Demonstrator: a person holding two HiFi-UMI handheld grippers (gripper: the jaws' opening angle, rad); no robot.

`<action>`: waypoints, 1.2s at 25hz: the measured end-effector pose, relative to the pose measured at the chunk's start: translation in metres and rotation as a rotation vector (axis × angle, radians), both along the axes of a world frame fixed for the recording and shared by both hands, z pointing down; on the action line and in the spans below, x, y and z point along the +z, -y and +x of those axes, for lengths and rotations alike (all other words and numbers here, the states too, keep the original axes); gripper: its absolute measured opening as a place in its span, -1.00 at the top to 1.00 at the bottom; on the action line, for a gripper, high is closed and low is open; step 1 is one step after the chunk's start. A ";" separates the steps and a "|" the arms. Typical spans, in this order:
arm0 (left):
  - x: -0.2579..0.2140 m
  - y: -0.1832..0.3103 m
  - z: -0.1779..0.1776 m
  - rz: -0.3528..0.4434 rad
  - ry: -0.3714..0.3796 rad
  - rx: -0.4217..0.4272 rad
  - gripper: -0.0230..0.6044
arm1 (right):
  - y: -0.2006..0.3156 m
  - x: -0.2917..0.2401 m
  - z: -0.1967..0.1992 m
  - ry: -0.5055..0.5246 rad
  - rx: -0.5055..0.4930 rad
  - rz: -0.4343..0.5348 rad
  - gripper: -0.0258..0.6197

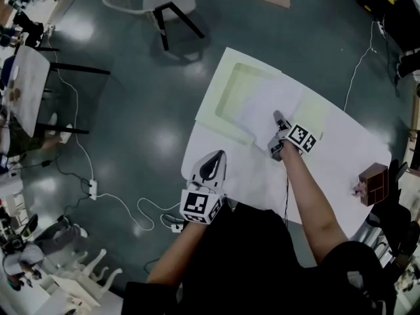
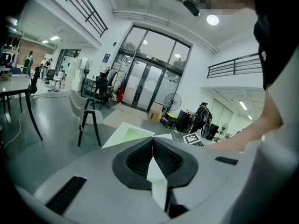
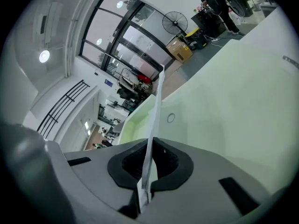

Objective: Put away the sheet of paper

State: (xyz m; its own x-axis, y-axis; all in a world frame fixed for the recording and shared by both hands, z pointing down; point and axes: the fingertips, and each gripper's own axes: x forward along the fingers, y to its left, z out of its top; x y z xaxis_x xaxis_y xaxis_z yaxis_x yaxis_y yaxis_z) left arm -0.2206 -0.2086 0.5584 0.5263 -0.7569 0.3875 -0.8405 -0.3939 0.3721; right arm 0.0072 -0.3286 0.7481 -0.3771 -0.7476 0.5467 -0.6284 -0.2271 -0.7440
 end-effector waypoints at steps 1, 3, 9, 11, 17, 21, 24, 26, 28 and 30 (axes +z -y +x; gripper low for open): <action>0.001 0.003 -0.004 -0.004 -0.002 -0.001 0.91 | 0.003 0.000 -0.007 0.004 -0.014 0.001 0.92; 0.004 0.008 -0.012 -0.010 -0.006 -0.001 0.91 | 0.009 0.001 -0.023 0.012 -0.044 0.002 0.92; 0.007 0.019 -0.032 -0.015 -0.018 0.002 0.91 | 0.023 0.010 -0.051 0.019 -0.076 -0.025 0.92; 0.008 0.022 -0.039 -0.020 -0.025 -0.002 0.91 | 0.027 0.012 -0.057 0.031 -0.070 -0.038 0.92; 0.011 0.028 -0.064 -0.021 -0.034 -0.011 0.91 | 0.036 0.020 -0.071 0.026 -0.050 -0.070 0.92; 0.015 0.033 -0.078 -0.032 -0.055 -0.025 0.91 | 0.043 0.024 -0.082 0.011 -0.064 -0.078 0.92; 0.016 0.037 -0.086 -0.035 -0.068 -0.044 0.91 | 0.048 0.027 -0.089 0.025 -0.055 -0.081 0.92; 0.016 0.038 -0.090 -0.029 -0.063 -0.045 0.91 | 0.050 0.028 -0.093 0.033 -0.044 -0.083 0.92; 0.015 0.039 -0.097 -0.025 -0.060 -0.045 0.91 | 0.053 0.029 -0.098 0.036 -0.033 -0.084 0.92; 0.015 0.039 -0.105 -0.026 -0.065 -0.049 0.91 | 0.055 0.029 -0.101 0.037 -0.024 -0.085 0.92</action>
